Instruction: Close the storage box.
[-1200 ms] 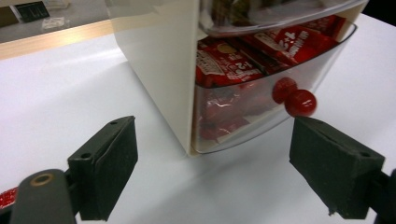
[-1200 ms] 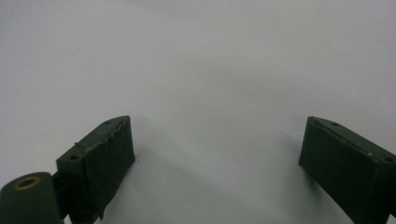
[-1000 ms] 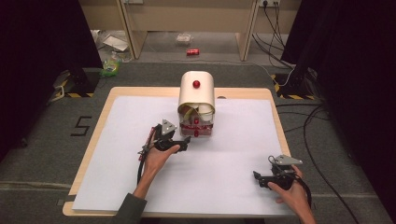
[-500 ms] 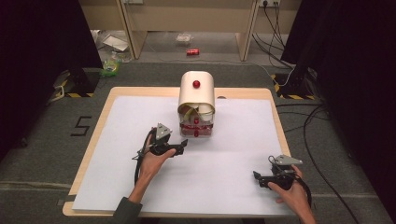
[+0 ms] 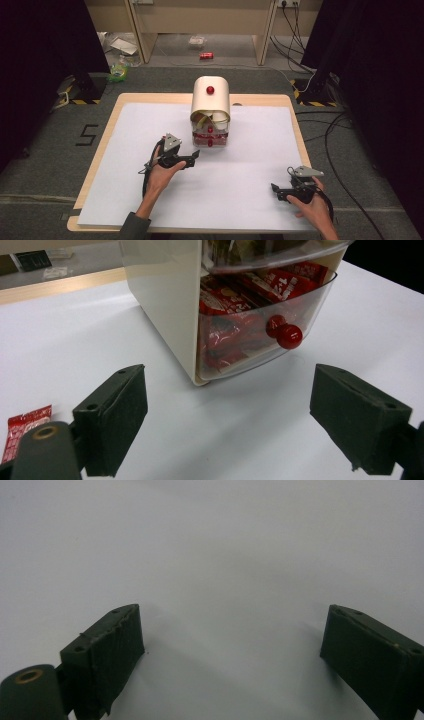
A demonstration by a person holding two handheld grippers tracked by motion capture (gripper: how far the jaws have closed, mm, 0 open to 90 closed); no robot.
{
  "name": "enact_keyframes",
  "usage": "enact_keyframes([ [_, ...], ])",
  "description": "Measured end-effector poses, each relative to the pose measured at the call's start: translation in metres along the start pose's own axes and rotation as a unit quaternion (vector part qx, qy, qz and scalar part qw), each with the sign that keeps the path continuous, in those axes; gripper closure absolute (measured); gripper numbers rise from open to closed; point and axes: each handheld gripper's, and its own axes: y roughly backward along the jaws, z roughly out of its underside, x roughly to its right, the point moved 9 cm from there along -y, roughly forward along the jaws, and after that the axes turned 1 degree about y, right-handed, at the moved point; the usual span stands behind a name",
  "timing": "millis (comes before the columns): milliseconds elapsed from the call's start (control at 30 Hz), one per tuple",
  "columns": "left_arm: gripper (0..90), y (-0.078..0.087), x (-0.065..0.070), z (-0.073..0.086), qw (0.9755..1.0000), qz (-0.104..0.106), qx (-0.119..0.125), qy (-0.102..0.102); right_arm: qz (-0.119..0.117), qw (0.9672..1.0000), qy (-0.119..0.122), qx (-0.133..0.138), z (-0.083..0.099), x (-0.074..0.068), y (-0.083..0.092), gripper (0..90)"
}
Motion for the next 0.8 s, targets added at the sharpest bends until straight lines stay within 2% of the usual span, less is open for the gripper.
enact_keyframes([
  [567,15.1,0.009,0.006,0.008,0.9999,0.006,-0.005,-0.01,0.001,1.0,0.0,0.0,0.0,0.0,0.0,10.2],
  [800,15.1,0.014,0.008,0.01,0.9999,0.01,-0.006,-0.008,0.0,1.0,0.0,0.0,0.0,0.0,0.0,10.2],
])
